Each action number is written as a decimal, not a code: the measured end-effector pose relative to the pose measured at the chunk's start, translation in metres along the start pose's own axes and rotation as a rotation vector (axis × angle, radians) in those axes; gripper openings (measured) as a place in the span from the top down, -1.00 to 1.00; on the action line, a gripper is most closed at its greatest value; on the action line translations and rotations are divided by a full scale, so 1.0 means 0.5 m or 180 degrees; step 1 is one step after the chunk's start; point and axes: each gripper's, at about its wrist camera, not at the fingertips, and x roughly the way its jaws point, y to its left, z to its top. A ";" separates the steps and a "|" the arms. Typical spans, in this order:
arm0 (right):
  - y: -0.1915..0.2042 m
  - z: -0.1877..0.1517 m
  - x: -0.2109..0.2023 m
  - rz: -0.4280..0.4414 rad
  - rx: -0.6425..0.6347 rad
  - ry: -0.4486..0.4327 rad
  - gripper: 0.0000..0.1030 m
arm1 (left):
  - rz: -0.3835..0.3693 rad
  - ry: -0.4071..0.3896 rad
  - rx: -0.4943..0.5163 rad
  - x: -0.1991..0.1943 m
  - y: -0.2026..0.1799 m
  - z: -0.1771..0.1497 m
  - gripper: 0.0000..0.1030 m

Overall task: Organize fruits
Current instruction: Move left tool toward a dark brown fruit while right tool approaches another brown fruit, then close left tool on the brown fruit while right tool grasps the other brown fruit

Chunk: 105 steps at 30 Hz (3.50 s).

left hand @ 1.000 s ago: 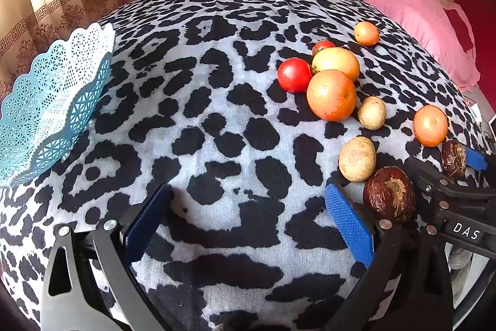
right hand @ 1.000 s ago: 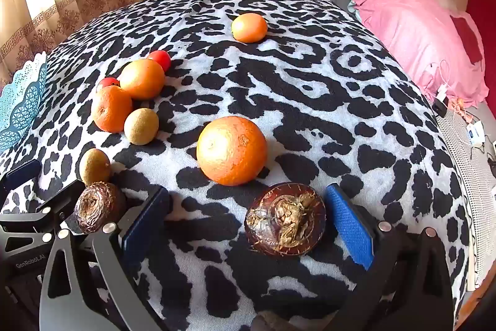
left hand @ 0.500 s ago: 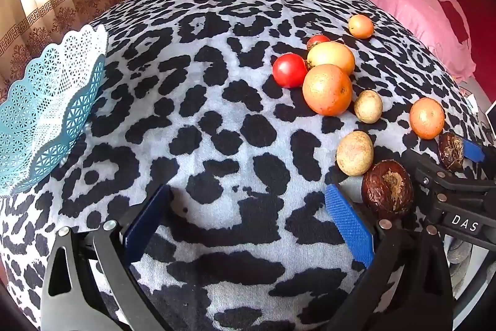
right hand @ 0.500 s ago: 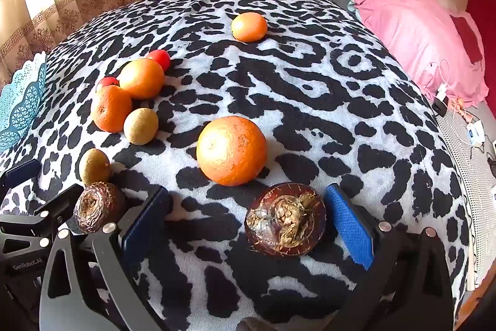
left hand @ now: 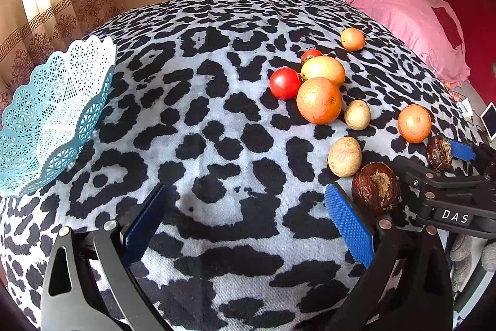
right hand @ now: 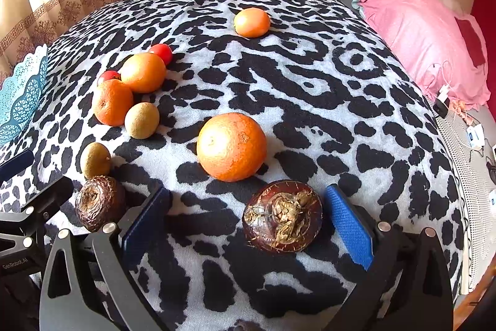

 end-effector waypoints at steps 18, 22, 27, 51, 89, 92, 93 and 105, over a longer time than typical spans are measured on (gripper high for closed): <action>-0.009 -0.005 -0.038 -0.0030 -0.0042 -0.0112 -0.90 | 0.0023 -0.0129 0.0039 -0.046 -0.020 0.003 -0.96; -0.021 -0.006 -0.078 -0.0059 -0.0026 -0.0313 -0.90 | 0.0014 -0.0146 0.0012 -0.051 -0.022 0.005 -0.96; -0.035 -0.002 -0.115 -0.0086 -0.0007 -0.0514 -0.90 | 0.0004 -0.0162 0.0026 -0.057 -0.033 0.007 -0.96; -0.091 -0.017 -0.140 -0.0003 0.0113 -0.0656 -0.90 | 0.0013 -0.0198 0.0182 -0.067 -0.084 0.018 -0.96; -0.113 -0.030 -0.109 0.0002 0.0139 -0.0515 -0.90 | -0.0570 0.0113 0.0358 0.004 -0.148 0.003 0.01; -0.110 -0.032 -0.111 0.0006 0.0131 -0.0516 -0.90 | -0.0628 0.0085 0.0349 -0.008 -0.145 0.002 0.17; -0.109 -0.032 -0.111 0.0009 0.0129 -0.0516 -0.90 | -0.0635 0.0064 0.0349 -0.013 -0.144 0.002 0.20; -0.101 -0.042 -0.115 0.0203 0.0084 -0.0461 -0.70 | -0.0684 -0.0139 0.0228 -0.072 -0.100 -0.002 0.20</action>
